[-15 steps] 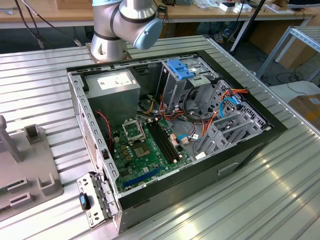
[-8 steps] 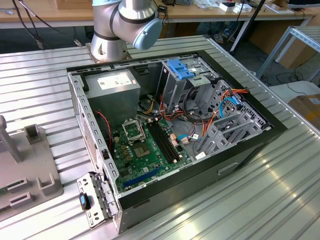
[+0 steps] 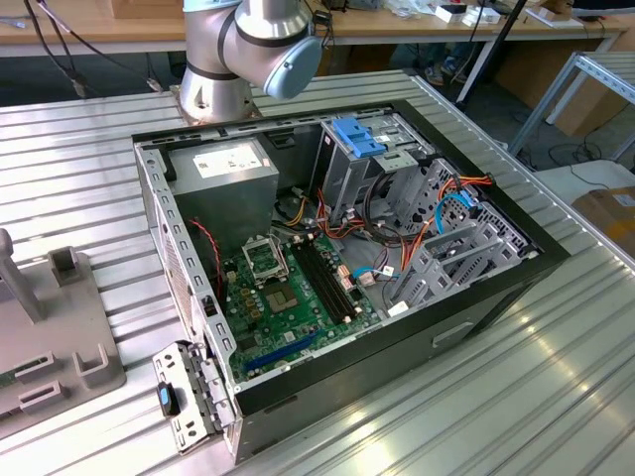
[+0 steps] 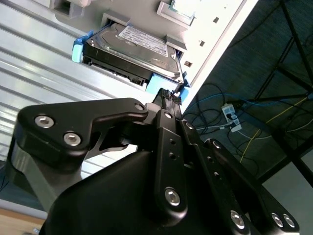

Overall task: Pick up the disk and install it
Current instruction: 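Pick up the disk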

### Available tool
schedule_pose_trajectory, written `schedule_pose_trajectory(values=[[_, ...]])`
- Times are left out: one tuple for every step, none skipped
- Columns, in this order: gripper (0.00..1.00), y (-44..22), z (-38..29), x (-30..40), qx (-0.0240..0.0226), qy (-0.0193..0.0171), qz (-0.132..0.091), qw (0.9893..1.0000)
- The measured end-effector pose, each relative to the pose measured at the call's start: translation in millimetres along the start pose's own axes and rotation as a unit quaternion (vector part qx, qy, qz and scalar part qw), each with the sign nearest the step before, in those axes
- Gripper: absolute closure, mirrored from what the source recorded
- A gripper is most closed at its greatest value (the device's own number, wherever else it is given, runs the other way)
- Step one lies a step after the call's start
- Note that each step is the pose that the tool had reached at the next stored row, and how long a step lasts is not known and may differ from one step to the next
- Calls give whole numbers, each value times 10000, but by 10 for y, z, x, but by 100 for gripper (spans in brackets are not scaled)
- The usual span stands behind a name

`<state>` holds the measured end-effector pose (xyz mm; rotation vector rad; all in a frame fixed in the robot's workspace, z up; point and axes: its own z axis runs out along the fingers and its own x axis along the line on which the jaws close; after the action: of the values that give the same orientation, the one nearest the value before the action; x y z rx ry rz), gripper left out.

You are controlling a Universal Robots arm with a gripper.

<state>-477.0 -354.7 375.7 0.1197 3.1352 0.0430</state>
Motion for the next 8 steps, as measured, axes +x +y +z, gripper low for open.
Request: schedule_pose_trajectory(values=[[89, 0, 0, 0, 0, 0, 0, 10000], [89, 0, 1, 0, 0, 0, 0, 10000], [89, 0, 1, 0, 0, 0, -3, 10000], [89, 0, 2, 0, 0, 0, -14, 10000], [89, 0, 2, 0, 0, 1, -33, 10000], [89, 0, 2, 0, 0, 1, -57, 10000], [89, 0, 2, 0, 1, 2, -73, 10000], [89, 0, 2, 0, 1, 1, -80, 10000]])
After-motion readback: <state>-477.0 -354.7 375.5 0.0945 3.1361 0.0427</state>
